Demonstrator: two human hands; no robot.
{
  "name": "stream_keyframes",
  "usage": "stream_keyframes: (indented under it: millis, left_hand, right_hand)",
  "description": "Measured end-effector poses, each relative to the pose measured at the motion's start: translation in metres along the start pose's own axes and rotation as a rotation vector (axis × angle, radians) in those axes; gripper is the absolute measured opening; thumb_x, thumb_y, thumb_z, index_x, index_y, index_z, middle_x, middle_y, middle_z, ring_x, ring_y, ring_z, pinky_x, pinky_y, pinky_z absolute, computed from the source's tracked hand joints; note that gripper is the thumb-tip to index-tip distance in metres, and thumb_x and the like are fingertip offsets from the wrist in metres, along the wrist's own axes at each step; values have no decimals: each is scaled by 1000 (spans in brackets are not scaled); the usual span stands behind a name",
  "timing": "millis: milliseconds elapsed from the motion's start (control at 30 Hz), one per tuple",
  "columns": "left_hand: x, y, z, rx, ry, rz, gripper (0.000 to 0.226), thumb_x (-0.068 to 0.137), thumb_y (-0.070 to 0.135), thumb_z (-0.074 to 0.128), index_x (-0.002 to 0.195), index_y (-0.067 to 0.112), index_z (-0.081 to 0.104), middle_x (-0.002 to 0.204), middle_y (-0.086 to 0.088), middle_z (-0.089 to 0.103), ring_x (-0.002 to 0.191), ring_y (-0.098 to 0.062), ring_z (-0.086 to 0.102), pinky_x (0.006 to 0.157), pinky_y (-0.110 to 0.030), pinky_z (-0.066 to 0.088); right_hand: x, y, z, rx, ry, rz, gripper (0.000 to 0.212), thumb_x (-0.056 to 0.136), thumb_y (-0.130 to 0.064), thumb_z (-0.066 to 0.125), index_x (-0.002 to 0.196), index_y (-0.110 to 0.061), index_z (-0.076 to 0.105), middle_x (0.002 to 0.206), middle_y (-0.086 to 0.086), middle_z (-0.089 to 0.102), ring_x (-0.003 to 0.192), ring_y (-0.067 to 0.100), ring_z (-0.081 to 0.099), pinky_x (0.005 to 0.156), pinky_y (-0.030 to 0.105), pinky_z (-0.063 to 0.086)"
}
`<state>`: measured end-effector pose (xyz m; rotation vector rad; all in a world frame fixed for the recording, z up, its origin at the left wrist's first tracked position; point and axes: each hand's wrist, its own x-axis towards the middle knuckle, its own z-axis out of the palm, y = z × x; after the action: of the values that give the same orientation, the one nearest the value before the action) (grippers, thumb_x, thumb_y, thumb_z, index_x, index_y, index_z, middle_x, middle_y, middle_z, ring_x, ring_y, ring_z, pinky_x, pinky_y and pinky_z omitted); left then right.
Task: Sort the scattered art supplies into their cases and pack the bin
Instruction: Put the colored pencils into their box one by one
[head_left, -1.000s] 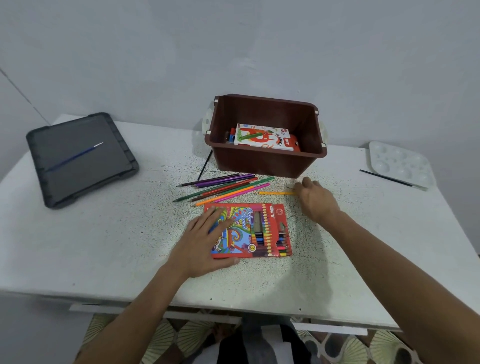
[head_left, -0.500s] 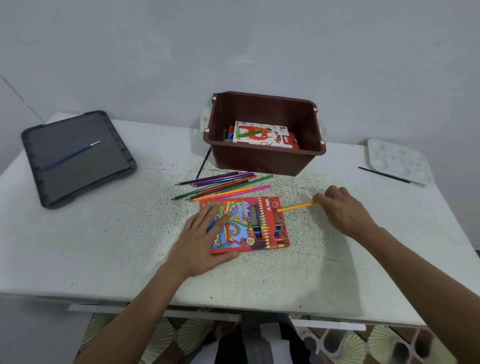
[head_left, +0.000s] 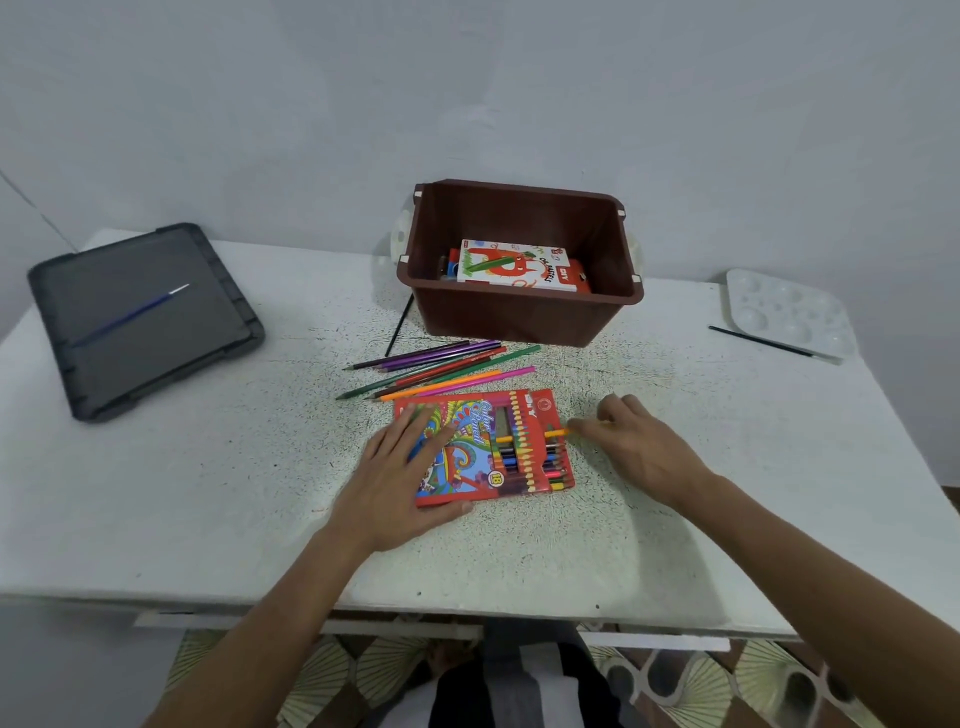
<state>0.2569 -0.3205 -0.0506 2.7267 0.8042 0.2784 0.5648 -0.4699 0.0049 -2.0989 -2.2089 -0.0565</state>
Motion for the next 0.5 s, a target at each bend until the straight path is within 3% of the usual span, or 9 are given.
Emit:
stream_keyframes:
  millis: [133,233,400,500]
  left_hand:
    - [0,0,0,3,-9,-6,95,81,87,38,156,33,14,165,3,3,152,-16,-8,121,-43,10]
    - [0,-1,0,8,-11,-9,95,81,87,37,156,34,13,165,3,2,152,-16,-8,121,-43,9]
    - [0,-1,2,1,-2,-3,96,81,86,38,156,31,17,165,1,6,152,-17,-5,120,-43,11]
    - [0,0,1,0,-4,-8,95,81,86,38,156,31,18,165,1,6,152,-17,-5,120,-43,9]
  right_hand:
    - [1,-16,15,107,23,35,55,73,-3,82,123,-6,58,104,16,57,88,27,60,60,24,48]
    - [2,-19,16,103,50,28,44,74,-4,81,114,-2,63,102,16,59,85,29,62,62,22,44]
    - [2,-18,14,53,124,43,39,77,-18,81,114,-14,70,84,6,59,71,19,54,55,23,31]
    - [0,-18,18,64,175,52,33,77,-10,81,107,-7,68,80,6,60,66,18,52,56,23,30]
